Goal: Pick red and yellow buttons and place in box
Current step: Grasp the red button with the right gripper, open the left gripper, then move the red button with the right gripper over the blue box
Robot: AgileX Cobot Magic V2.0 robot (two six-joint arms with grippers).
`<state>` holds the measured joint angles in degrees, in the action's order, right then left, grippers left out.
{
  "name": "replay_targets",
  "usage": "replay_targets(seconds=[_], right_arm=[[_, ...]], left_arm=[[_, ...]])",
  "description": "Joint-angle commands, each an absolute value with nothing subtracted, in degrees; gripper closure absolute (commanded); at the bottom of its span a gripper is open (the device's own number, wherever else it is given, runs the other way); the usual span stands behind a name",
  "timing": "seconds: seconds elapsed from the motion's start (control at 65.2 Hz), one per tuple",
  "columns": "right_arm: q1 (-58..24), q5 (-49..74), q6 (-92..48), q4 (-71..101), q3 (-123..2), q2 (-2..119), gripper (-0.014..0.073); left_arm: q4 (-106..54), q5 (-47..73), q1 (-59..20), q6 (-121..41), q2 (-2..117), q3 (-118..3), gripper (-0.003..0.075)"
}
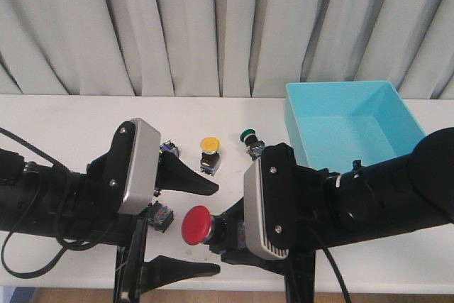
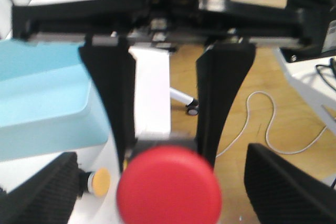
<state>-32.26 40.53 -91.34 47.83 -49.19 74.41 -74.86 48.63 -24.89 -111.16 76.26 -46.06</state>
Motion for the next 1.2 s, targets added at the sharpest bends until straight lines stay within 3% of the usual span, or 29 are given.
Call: replay_targets(seconds=[0.0, 0.138, 0.337, 0.476, 0.629, 0.844, 1.181], right_arm=[[-32.10, 39.19, -84.28, 42.47, -50.97, 70.14, 0.0356], [-32.10, 38.93, -65.35, 23.39, -50.97, 66.12, 0.0355], [-32.10, 42.37, -11.06, -14.84, -53.85, 64.53, 0.0353], [-29.81, 51.63, 9.98, -27.70, -59.10, 68.42, 0.0350], [-18.81, 52.90, 9.62, -20.85, -64.58, 74.14, 0.0349], [-2.67, 52.89, -2.57, -2.78, -71.18, 83.90, 0.0349], [2.06, 53.17, -7.63, 0.71, -78.84, 99.97, 0.0349]], left_arm=[[-74.58, 46.10, -25.11, -107.65, 75.09, -47.57, 0.0096], [-67.72, 40.08, -25.11, -101.50, 75.09, -47.57, 0.0113], [-57.02, 32.64, -25.11, -89.92, 75.09, -47.57, 0.0140], [-55.75, 31.76, -25.11, -87.14, 75.09, -47.57, 0.0145], [-55.75, 32.54, -25.11, -86.94, 75.09, -47.57, 0.0145], [-55.75, 35.21, -25.11, -86.94, 75.09, -47.57, 0.0145], [-55.75, 37.49, -25.11, -86.94, 75.09, -47.57, 0.0145]])
